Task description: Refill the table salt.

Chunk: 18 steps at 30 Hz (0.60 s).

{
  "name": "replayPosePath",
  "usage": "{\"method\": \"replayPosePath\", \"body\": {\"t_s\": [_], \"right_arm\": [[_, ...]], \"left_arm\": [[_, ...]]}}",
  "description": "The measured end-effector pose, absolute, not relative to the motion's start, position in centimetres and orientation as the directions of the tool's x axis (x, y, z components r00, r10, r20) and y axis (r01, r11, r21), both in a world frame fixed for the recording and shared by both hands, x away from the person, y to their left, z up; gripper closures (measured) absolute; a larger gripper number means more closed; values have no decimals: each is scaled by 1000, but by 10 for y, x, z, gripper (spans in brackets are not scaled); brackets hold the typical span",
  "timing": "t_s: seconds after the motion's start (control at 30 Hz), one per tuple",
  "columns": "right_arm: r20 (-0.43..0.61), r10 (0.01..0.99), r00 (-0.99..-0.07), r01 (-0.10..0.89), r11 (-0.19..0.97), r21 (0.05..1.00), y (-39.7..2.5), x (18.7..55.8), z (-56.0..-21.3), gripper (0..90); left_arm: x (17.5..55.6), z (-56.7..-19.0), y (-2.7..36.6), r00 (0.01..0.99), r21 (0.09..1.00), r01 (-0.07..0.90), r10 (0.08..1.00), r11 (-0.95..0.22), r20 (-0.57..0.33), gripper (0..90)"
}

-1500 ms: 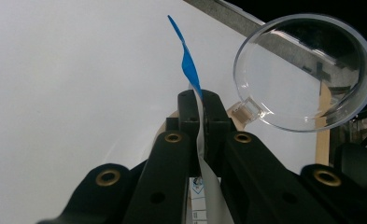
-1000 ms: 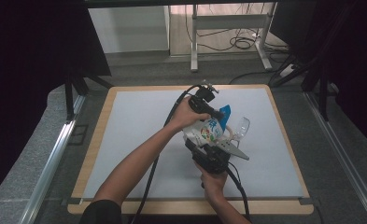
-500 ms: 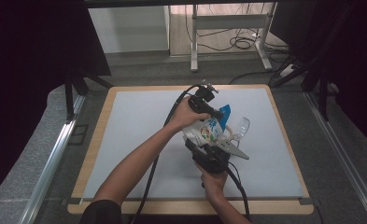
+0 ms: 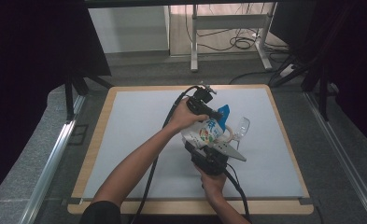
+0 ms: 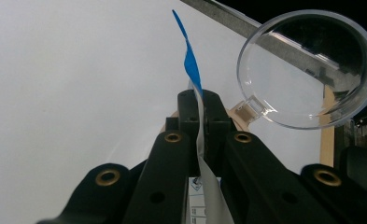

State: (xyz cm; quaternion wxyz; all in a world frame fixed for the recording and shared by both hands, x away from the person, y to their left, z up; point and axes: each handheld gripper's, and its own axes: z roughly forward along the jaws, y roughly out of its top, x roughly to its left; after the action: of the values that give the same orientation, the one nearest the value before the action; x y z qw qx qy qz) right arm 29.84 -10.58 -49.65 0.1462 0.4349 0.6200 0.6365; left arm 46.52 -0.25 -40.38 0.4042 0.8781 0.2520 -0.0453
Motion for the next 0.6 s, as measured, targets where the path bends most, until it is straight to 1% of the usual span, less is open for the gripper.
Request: {"method": "replayPosePath", "body": {"t_s": [0.33, 0.6], "right_arm": [[339, 744, -576, 350, -150, 925, -103, 298, -503, 573], [274, 776, -568, 340, -82, 937, -102, 296, -510, 560]], "left_arm": [[461, -402, 2, 873, 699, 469, 405, -539, -273, 894], [456, -402, 7, 876, 709, 462, 401, -533, -269, 893]]}}
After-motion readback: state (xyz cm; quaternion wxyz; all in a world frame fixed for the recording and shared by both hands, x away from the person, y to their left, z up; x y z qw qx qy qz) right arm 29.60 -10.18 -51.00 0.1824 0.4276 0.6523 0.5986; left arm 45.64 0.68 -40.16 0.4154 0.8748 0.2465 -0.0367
